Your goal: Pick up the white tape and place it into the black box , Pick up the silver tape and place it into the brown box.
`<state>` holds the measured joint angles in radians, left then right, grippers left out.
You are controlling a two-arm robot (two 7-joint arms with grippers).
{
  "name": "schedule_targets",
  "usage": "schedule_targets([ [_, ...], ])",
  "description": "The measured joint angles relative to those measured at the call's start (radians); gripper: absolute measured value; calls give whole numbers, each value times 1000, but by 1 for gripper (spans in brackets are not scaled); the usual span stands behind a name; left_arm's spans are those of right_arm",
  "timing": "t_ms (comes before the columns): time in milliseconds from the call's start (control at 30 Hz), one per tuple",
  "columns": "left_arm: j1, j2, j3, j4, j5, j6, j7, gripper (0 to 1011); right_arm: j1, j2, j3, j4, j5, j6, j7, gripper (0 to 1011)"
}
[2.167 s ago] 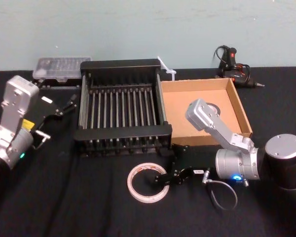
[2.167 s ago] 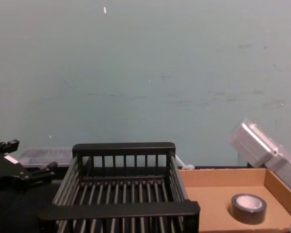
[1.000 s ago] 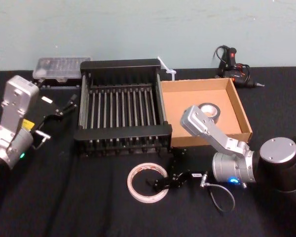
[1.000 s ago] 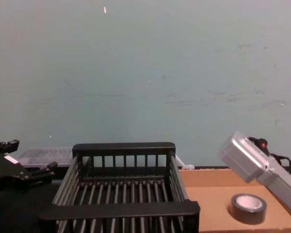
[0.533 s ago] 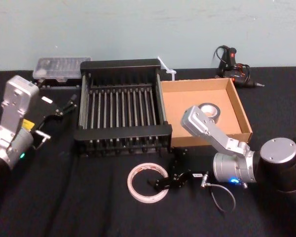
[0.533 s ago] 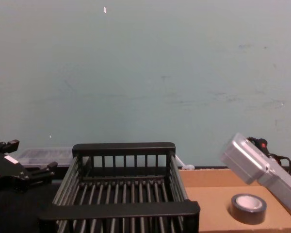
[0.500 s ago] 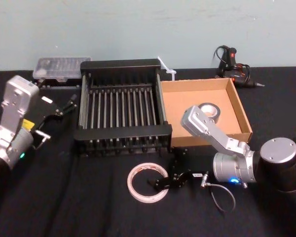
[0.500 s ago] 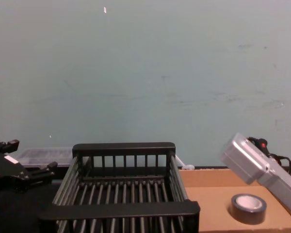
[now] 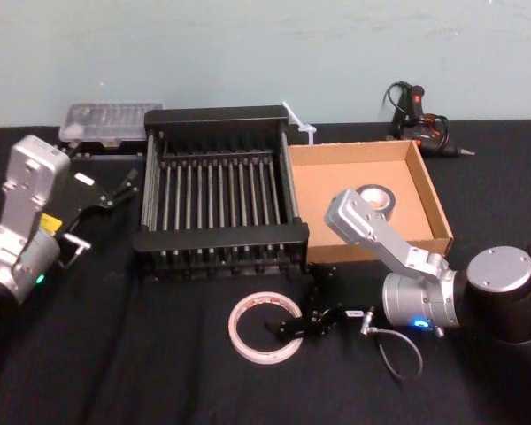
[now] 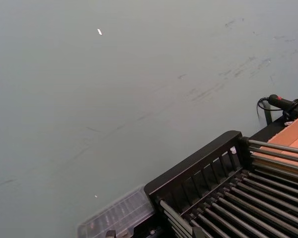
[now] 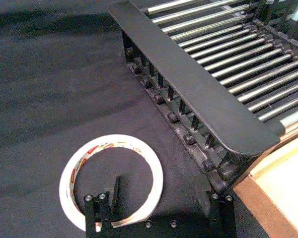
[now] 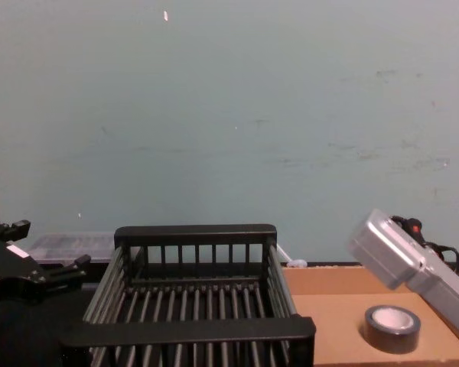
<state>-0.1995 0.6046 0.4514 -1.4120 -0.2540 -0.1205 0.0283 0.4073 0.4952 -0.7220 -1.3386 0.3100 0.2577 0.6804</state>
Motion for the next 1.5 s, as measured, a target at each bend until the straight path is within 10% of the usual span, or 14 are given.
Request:
schedule_targets([
  [1500,0,0,0,0,0,0,0,1002,0,1,-1,0,0,2,1,192],
])
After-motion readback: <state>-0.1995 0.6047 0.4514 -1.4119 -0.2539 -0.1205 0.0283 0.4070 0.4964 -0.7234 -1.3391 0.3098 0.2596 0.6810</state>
